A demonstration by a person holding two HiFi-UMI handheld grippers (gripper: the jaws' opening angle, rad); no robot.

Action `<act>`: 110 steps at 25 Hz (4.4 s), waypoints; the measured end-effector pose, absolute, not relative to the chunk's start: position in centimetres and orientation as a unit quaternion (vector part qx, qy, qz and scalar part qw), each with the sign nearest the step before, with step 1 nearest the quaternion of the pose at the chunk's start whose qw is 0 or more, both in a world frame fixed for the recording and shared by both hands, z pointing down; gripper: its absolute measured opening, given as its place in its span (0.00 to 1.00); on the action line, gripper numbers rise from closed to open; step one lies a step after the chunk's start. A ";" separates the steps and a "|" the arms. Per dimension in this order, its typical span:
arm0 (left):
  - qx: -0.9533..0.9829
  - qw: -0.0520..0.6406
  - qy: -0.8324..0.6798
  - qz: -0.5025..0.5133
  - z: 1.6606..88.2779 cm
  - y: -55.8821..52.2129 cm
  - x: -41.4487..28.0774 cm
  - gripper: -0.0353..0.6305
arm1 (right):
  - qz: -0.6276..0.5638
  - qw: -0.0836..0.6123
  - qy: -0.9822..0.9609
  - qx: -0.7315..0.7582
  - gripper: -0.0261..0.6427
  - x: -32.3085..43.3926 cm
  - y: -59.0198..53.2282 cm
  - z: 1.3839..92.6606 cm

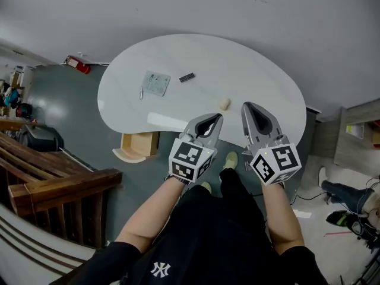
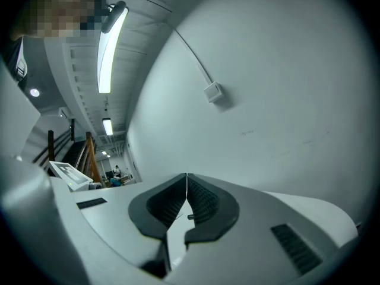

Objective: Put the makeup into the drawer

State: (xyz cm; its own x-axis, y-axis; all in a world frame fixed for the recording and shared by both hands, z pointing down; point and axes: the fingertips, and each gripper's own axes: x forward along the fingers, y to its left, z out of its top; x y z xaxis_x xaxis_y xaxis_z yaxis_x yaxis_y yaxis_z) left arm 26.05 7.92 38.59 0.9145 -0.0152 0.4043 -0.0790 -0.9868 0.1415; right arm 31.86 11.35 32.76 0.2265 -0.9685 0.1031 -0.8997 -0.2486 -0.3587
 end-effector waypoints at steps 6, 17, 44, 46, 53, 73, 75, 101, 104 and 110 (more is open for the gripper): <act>0.964 0.073 -0.032 0.253 44.0 6.2 29.2 0.07 | -0.185 0.099 0.613 -0.761 0.06 34.4 9.1 37.1; 0.944 0.072 -0.043 0.319 55.4 3.2 32.2 0.20 | -0.241 0.069 0.603 -0.757 0.06 34.9 8.0 45.8; 0.907 0.040 -0.040 0.418 64.6 2.1 34.7 0.31 | -0.278 0.078 0.593 -0.751 0.06 37.8 7.1 51.0; 0.908 0.039 -0.042 0.415 64.5 2.0 34.6 0.29 | -0.280 0.079 0.594 -0.750 0.06 37.8 7.0 51.1; 0.916 0.045 -0.056 0.394 62.7 1.6 34.7 0.28 | -0.285 0.076 0.595 -0.747 0.06 37.7 6.6 50.8; 0.947 0.091 -0.122 0.283 48.7 -0.8 27.7 0.28 | -0.231 0.050 0.657 -0.716 0.06 32.1 2.5 43.4; 0.949 0.090 -0.133 0.270 47.1 -1.4 26.7 0.28 | -0.223 0.050 0.664 -0.712 0.06 31.4 1.9 42.3; 0.946 0.101 -0.247 0.183 38.8 -13.5 8.1 0.28 | -0.192 0.022 0.753 -0.629 0.06 12.8 -11.8 37.3; 0.942 0.107 -0.262 0.182 39.1 -15.0 5.3 0.28 | -0.193 0.019 0.764 -0.616 0.06 10.0 -13.5 37.3; 0.932 0.112 -0.291 0.185 40.1 -17.6 0.2 0.28 | -0.196 0.017 0.782 -0.591 0.06 5.0 -16.8 37.8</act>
